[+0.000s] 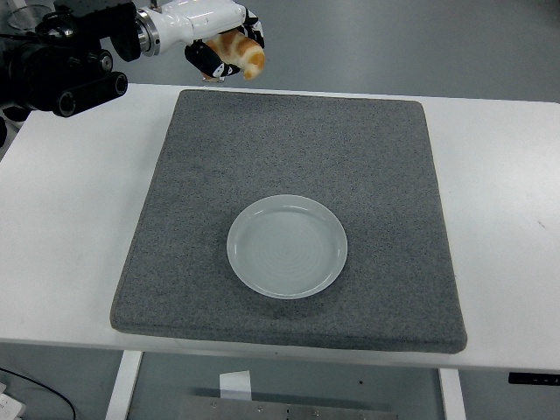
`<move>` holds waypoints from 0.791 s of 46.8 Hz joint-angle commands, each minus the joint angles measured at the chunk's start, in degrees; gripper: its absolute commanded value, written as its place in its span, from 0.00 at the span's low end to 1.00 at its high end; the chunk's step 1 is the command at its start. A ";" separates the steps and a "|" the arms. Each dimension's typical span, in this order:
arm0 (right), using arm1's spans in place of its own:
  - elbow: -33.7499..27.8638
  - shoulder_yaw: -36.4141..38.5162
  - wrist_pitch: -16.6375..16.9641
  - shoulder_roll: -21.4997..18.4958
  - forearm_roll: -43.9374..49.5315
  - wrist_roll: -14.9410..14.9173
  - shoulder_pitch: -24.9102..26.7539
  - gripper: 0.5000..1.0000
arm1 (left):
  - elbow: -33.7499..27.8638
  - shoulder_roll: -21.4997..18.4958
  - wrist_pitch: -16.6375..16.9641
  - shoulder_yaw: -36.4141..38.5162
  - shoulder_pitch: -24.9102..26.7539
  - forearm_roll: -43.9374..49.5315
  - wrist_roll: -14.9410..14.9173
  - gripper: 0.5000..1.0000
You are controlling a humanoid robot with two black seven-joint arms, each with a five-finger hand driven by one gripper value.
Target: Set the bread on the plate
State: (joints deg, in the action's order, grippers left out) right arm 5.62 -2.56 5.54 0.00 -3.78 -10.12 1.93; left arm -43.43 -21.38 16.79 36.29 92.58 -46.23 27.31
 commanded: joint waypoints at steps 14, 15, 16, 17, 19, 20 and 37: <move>0.01 0.01 0.00 0.00 0.00 0.02 0.00 0.86 | -14.48 -0.33 0.96 -0.08 5.76 -1.06 0.64 0.00; 0.01 0.01 0.00 0.00 0.00 0.02 0.00 0.86 | -15.01 -0.16 0.96 -0.08 6.03 -1.06 0.64 0.00; 0.01 -0.07 0.00 0.00 0.00 0.02 0.00 0.86 | -15.54 -0.07 0.96 -0.08 6.21 -1.06 0.73 0.00; 0.01 0.01 0.00 0.00 0.00 -0.07 0.00 0.86 | -15.98 0.10 0.96 -0.08 6.29 -1.14 0.81 0.00; 0.01 0.01 0.00 0.00 0.00 0.02 0.00 0.86 | -16.68 0.28 0.96 -0.08 6.56 -1.32 0.90 0.00; 0.01 0.01 0.00 0.00 0.00 0.02 0.00 0.86 | -17.03 0.28 0.96 -0.08 6.56 -1.49 0.90 0.00; 0.01 0.01 0.00 0.00 0.00 0.02 0.00 0.86 | -25.03 4.06 0.70 0.18 6.74 -5.80 2.66 0.00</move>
State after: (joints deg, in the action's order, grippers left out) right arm 5.62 -2.55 5.54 0.00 -3.78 -10.11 1.94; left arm -67.49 -17.72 17.58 36.28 99.48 -51.04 29.88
